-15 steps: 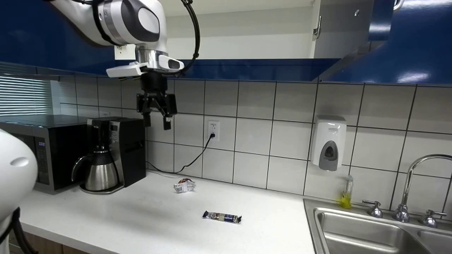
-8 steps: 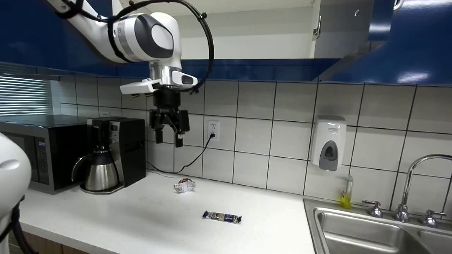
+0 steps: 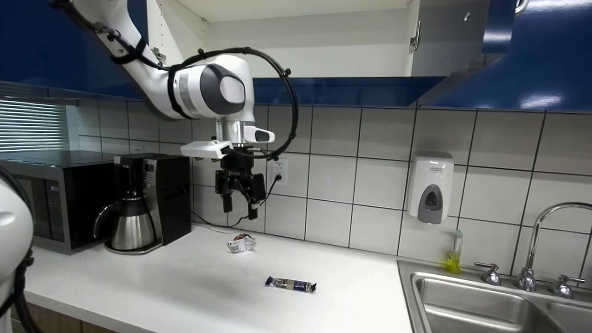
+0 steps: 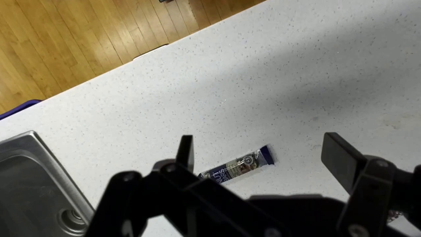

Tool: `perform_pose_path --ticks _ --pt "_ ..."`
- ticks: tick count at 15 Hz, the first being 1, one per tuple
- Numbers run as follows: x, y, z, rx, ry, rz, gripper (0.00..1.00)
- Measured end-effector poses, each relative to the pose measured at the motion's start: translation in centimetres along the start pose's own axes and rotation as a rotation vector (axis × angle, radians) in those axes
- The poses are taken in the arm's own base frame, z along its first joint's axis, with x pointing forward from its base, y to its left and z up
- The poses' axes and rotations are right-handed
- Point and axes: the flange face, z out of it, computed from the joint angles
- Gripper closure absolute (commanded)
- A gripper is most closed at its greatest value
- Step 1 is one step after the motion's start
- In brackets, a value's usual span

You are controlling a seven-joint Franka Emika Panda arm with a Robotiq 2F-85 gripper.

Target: Move the granola bar to the bottom shelf of the cabinet

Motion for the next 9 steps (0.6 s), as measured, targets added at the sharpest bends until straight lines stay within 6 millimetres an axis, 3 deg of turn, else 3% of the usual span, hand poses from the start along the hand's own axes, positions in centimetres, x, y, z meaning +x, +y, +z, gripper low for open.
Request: perform_pose_path --ticks 9 --pt "3.6 -1.6 8.3 0.007 0.014 0.056 0.0"
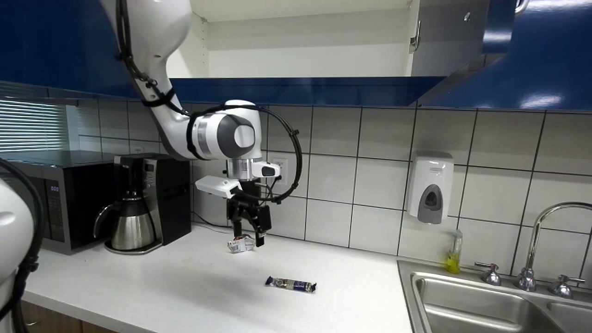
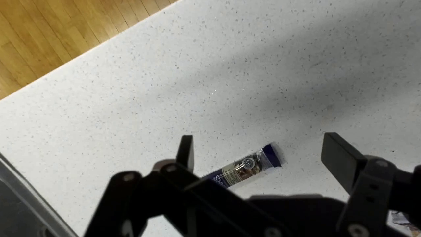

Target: Move the granola bar to the bottom shelf of the cabinet

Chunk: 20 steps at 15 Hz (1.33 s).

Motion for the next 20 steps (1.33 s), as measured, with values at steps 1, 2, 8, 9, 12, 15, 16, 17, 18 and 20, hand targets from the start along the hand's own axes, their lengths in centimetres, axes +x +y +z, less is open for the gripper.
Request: perform_pose_path --ticks 1,2,8,9,12,15,16,17,18,20 --pt "0.6 -0.2 0.7 -0.002 0.002 0.008 0.0" --pt "1.2 -0.3 1.4 -0.005 0.003 0.019 0.0" --pt "5.4 0.2 4.9 -0.028 0.002 0.094 0.0" --pt "6.1 0.3 5.5 -0.033 0.001 0.104 0.0" --pt "7.9 0.4 7.0 -0.05 0.0 0.126 0.0" --pt "9.6 0.1 8.3 -0.065 0.003 0.138 0.0" --pt "10.1 0.0 8.7 -0.07 0.004 0.138 0.0" --pt "10.5 -0.3 9.2 -0.073 0.005 0.138 0.0" --pt "10.9 -0.5 9.6 -0.077 0.005 0.137 0.0" --pt "11.6 -0.8 10.4 -0.084 0.005 0.138 0.0"
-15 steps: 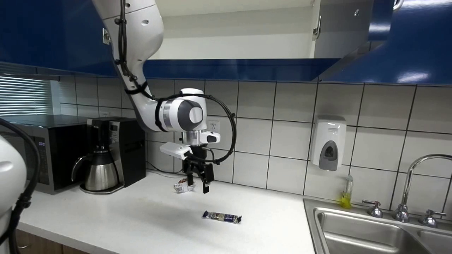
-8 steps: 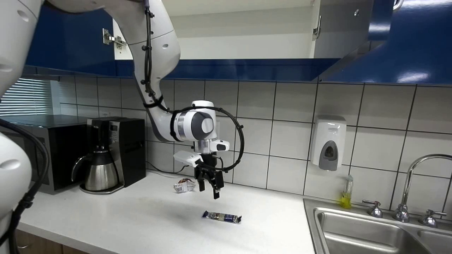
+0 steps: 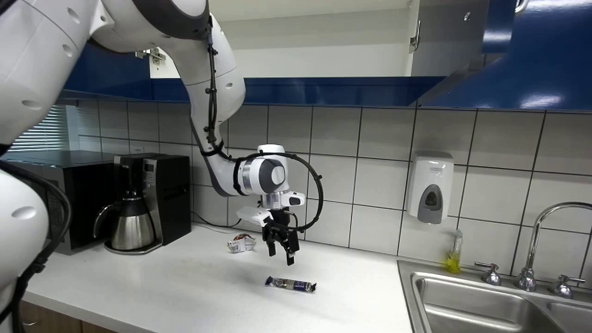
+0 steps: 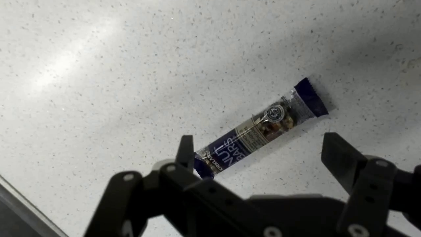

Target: Move the granola bar to the bottom shelf of the cabinet

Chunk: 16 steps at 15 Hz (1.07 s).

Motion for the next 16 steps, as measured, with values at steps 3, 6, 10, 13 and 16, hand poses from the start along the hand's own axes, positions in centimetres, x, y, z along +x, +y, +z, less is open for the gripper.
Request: perform_pose_path --ticks 3,6,10,13,16 --pt "0.8 -0.2 1.2 -0.006 -0.005 0.013 0.0" --pt "1.5 0.1 2.3 -0.011 -0.01 0.034 0.0" --pt "2.3 0.3 3.1 -0.018 -0.009 0.046 0.0" --pt "2.7 0.3 3.6 -0.02 -0.009 0.052 0.0" --pt "2.9 0.2 4.0 -0.021 -0.011 0.054 0.0"
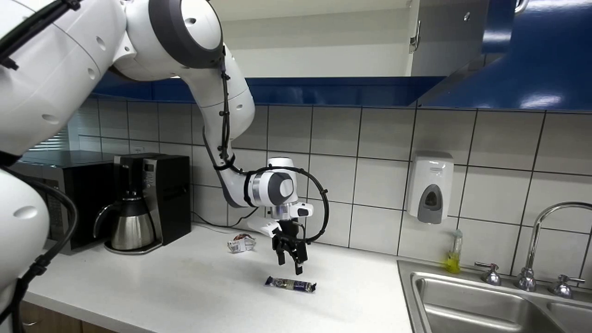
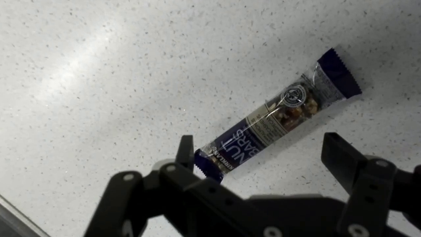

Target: Move the granola bar to the bottom shelf of the cabinet

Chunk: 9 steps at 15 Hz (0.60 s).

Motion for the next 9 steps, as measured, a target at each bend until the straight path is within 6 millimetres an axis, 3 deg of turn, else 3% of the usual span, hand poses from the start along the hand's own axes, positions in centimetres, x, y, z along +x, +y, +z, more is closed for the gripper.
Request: perform_pose_path --ticks 9 --pt "0.17 -0.11 0.2 0.0 0.001 0.001 0.0"
